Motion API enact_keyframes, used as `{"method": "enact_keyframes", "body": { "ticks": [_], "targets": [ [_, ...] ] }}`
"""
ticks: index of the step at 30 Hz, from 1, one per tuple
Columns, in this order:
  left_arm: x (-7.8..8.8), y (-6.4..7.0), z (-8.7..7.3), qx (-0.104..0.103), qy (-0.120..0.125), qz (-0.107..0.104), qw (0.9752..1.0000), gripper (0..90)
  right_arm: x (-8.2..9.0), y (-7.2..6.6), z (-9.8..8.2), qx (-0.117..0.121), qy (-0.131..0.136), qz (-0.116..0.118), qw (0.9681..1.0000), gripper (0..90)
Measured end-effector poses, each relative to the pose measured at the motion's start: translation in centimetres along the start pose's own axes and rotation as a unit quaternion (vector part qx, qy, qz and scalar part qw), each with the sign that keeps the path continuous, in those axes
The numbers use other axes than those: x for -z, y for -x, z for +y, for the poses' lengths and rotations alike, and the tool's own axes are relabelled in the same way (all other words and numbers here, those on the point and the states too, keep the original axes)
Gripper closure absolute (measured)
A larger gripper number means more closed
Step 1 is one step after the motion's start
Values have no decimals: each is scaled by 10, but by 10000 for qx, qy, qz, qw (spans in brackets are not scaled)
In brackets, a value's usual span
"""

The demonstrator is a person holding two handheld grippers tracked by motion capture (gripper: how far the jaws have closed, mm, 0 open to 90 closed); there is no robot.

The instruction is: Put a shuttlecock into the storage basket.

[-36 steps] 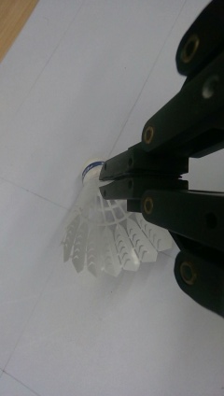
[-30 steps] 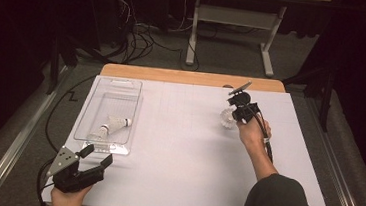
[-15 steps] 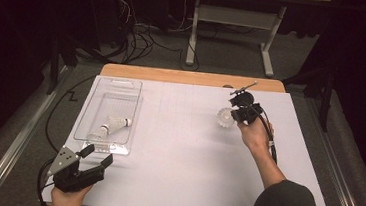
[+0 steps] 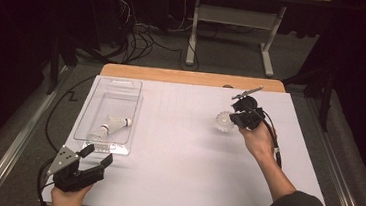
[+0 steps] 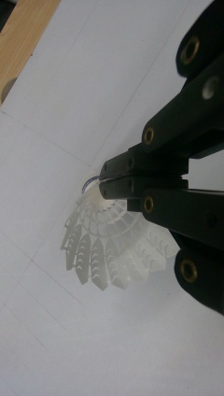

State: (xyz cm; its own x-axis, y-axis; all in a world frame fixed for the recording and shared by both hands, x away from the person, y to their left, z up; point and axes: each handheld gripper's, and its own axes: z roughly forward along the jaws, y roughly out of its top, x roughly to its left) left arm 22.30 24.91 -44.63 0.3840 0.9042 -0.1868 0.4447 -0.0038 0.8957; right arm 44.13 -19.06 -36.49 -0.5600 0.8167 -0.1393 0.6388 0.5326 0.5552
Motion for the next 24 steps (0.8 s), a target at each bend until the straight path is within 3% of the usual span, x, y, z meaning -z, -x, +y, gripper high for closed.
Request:
{"method": "enact_keyframes", "body": {
  "ticks": [24],
  "targets": [
    [0,1,0,-8,-22,14,10000,262,21,-15,-29,216,435,506,9975,900]
  ]
}}
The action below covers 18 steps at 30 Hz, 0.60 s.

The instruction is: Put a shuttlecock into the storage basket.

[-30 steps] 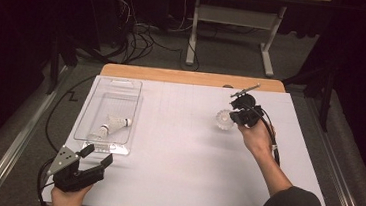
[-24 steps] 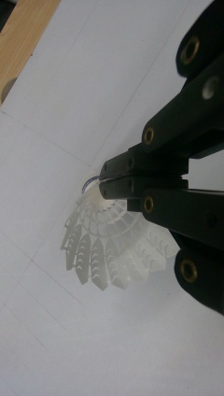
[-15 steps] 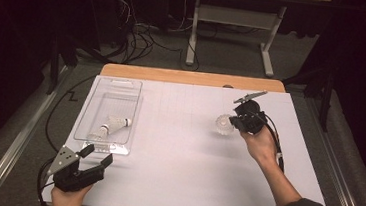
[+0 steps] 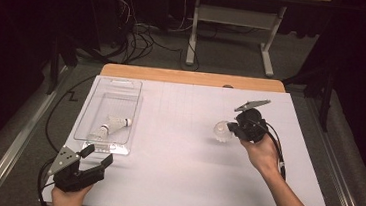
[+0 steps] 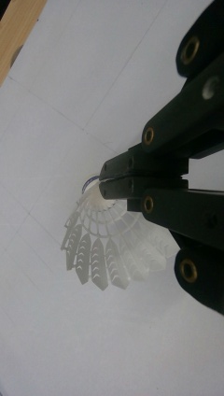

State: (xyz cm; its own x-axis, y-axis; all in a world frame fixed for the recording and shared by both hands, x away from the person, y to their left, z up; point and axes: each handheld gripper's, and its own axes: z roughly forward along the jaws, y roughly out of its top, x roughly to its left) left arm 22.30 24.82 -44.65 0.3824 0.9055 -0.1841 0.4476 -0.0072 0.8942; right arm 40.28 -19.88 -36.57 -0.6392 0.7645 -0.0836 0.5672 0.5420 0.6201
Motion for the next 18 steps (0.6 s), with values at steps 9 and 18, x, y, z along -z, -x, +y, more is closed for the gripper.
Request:
{"method": "enact_keyframes", "body": {
  "ticks": [9,18],
  "targets": [
    [0,0,0,-8,-3,-6,10000,263,6,-9,-12,42,198,184,9996,900],
    [0,1,0,-18,-5,-9,10000,263,13,-17,-26,93,382,349,9986,900]
  ]
}}
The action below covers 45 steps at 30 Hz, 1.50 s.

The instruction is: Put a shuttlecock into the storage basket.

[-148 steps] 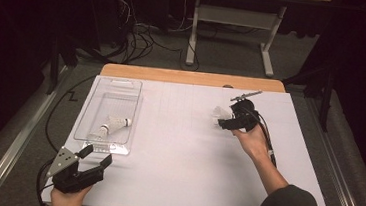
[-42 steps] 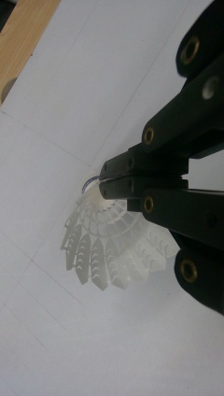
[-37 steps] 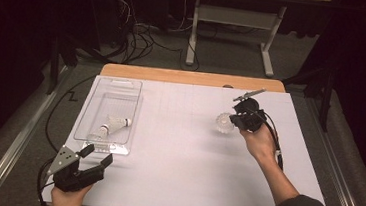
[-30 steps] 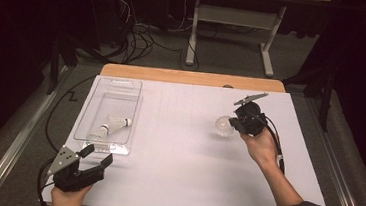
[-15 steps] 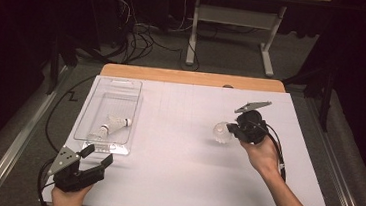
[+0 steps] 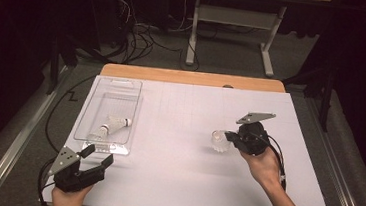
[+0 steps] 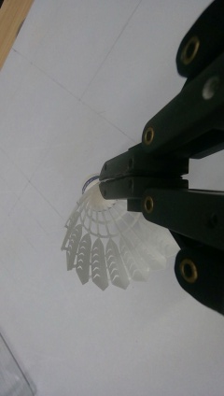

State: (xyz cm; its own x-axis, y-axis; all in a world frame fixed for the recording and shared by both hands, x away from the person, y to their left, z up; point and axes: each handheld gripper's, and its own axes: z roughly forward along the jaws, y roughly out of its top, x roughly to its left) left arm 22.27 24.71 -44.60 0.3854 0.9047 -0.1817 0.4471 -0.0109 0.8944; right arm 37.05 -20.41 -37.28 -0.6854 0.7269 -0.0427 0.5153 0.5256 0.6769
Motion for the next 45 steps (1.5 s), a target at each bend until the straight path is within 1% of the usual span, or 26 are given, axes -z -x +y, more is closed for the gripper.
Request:
{"method": "enact_keyframes", "body": {
  "ticks": [7,10,17,18,20,24,31,34,45],
  "targets": [
    [0,1,0,-24,-14,-9,10000,266,9,-8,-12,18,223,136,9997,900],
    [1,1,1,-32,3,-8,10000,266,13,-11,-20,-25,340,213,9992,900],
    [2,1,2,-37,9,-3,10000,266,18,-15,-32,-34,510,263,9983,900],
    [2,1,2,-33,16,-2,10000,267,21,-17,-36,0,558,253,9981,900],
    [2,0,2,-27,22,3,10000,267,21,-18,-38,0,573,253,9980,900],
    [3,0,3,-19,33,4,10000,267,24,-20,-47,22,648,271,9975,900],
    [4,1,4,-49,32,14,10000,268,25,-23,-59,-36,806,302,9963,900],
    [5,2,5,-66,37,5,10000,269,23,-23,-64,-98,874,328,9956,900],
    [7,4,9,-106,71,-65,9999,274,26,-26,-72,-95,1047,377,9937,900]
  ]
}}
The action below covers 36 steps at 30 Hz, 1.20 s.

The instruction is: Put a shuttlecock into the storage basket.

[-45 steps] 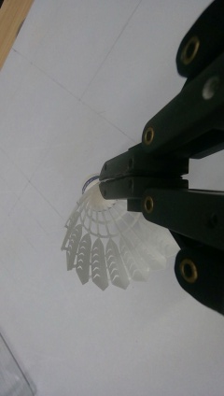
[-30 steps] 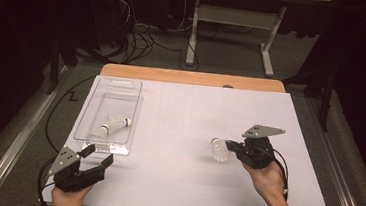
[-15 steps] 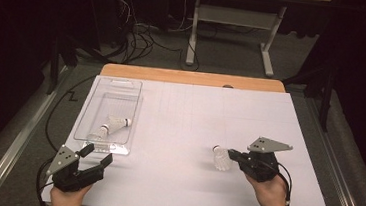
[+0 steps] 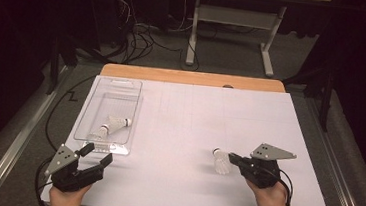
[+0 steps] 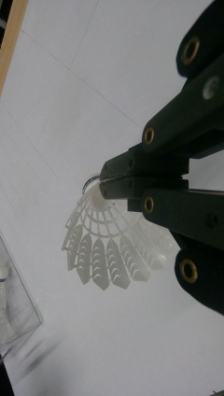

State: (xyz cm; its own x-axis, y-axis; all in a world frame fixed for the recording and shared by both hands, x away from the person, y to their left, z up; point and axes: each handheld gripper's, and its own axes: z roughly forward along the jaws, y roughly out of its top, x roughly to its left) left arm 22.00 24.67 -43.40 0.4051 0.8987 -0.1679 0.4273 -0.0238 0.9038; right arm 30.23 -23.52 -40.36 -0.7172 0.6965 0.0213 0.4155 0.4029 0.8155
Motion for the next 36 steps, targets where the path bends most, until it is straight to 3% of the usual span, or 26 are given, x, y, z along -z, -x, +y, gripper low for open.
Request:
{"method": "enact_keyframes", "body": {
  "ticks": [16,36],
  "targets": [
    [-6,9,9,-225,-124,-300,9992,286,-4,-2,-1,25,35,104,9999,900],
    [-22,26,25,-529,-353,-732,9953,306,-6,-2,-1,42,6,121,9999,900]
  ]
}}
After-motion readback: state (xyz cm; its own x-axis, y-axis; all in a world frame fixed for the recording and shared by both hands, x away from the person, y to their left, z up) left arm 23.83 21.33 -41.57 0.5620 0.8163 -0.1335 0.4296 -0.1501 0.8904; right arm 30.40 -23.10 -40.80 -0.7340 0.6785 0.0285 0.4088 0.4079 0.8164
